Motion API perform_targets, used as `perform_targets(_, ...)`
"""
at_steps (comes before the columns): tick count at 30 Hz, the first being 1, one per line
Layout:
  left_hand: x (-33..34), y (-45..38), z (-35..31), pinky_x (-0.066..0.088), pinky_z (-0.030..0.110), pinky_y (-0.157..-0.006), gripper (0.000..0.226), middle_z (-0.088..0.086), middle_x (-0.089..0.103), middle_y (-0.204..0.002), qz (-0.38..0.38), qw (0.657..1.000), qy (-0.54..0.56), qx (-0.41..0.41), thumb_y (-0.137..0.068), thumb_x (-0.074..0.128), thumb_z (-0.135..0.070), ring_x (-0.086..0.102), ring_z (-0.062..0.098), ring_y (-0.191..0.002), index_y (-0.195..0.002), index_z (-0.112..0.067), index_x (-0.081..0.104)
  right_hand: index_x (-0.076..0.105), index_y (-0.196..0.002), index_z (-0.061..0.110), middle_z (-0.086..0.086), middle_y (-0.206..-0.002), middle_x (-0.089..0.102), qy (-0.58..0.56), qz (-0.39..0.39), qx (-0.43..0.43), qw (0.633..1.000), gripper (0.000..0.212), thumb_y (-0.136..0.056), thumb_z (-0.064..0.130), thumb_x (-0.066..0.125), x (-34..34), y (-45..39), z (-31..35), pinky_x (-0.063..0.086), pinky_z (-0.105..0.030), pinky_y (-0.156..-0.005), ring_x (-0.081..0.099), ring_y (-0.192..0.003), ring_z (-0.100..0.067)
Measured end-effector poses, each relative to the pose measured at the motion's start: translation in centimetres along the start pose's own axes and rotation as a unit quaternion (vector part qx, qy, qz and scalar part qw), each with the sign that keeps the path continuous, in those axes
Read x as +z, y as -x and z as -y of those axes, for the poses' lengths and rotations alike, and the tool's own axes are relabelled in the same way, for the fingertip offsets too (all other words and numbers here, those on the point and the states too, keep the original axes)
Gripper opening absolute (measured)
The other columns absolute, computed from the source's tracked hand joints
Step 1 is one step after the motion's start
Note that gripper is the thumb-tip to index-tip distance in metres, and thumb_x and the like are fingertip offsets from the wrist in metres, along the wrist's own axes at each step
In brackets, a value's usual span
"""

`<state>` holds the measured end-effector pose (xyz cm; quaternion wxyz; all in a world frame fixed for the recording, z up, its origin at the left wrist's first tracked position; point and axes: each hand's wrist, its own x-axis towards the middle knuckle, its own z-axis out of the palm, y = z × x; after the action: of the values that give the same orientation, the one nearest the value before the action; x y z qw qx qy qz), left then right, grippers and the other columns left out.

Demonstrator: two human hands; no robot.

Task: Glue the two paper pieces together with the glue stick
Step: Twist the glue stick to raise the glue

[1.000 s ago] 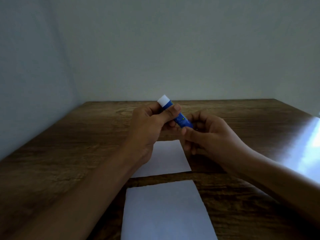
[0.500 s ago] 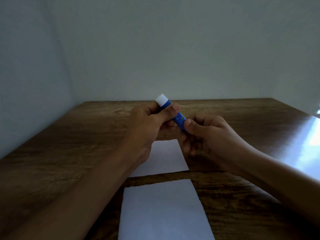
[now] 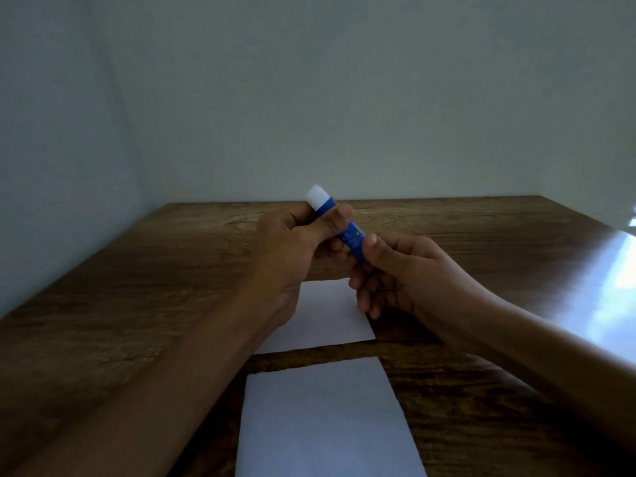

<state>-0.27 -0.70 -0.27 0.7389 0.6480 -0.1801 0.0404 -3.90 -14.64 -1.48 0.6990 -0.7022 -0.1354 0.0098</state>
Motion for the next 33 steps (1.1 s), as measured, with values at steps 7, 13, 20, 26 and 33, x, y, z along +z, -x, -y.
perform_targets(7, 0.09, 0.08, -0.02, 0.051, 0.019, -0.054, 0.027, -0.005, 0.061, -0.051, 0.013, 1.0, -0.008, 0.0, -0.052, 0.068, -0.035, 0.057, 0.007, -0.05, -0.071, -0.015, 0.068, 0.061, -0.082, 0.01, -0.006, -0.062, 0.061, 0.026, -0.023, -0.025, 0.999, 0.017, -0.091, 0.02, 0.05, -0.47, -0.19, -0.27, 0.045, -0.027, -0.048, 0.058, -0.054, -0.018)
perform_targets(13, 0.24, 0.24, -0.06, 0.051, 0.019, -0.053, 0.028, -0.005, 0.066, -0.055, 0.016, 1.0, -0.005, -0.001, -0.051, 0.067, -0.034, 0.058, 0.006, -0.053, -0.072, -0.015, 0.068, 0.059, -0.087, 0.012, -0.003, -0.064, 0.064, 0.021, -0.014, -0.013, 1.0, 0.033, -0.068, 0.04, 0.06, -0.24, -0.18, -0.19, 0.05, -0.025, -0.049, 0.06, -0.055, -0.017)
perform_targets(20, 0.14, 0.2, -0.02, 0.05, 0.018, -0.053, 0.027, -0.005, 0.066, -0.058, 0.011, 1.0, -0.005, -0.006, -0.053, 0.068, -0.032, 0.056, 0.004, -0.053, -0.073, -0.014, 0.069, 0.061, -0.076, 0.011, -0.007, -0.062, 0.062, 0.025, -0.021, -0.04, 0.999, 0.019, -0.09, 0.017, 0.05, -0.6, -0.17, -0.24, 0.047, -0.025, -0.047, 0.059, -0.052, -0.018)
perform_targets(26, 0.07, 0.2, -0.2, 0.05, 0.018, -0.052, 0.028, -0.005, 0.064, -0.054, 0.006, 1.0, 0.003, -0.011, -0.051, 0.068, -0.033, 0.057, 0.004, -0.051, -0.072, -0.015, 0.069, 0.058, -0.088, 0.013, -0.002, -0.06, 0.065, 0.028, -0.022, -0.044, 0.998, 0.028, -0.065, 0.028, 0.065, -0.46, -0.22, -0.44, 0.047, -0.026, -0.05, 0.061, -0.054, -0.016)
perform_targets(33, -0.1, 0.1, -0.18, 0.051, 0.019, -0.053, 0.028, -0.001, 0.063, -0.057, 0.004, 1.0, 0.0, -0.015, -0.052, 0.067, -0.034, 0.057, 0.005, -0.051, -0.073, -0.015, 0.069, 0.06, -0.092, 0.005, -0.008, -0.069, 0.069, -0.058, 0.017, 0.016, 0.998, 0.026, -0.08, 0.028, 0.053, -0.67, -0.17, -0.27, 0.052, -0.023, -0.051, 0.065, -0.06, -0.019)
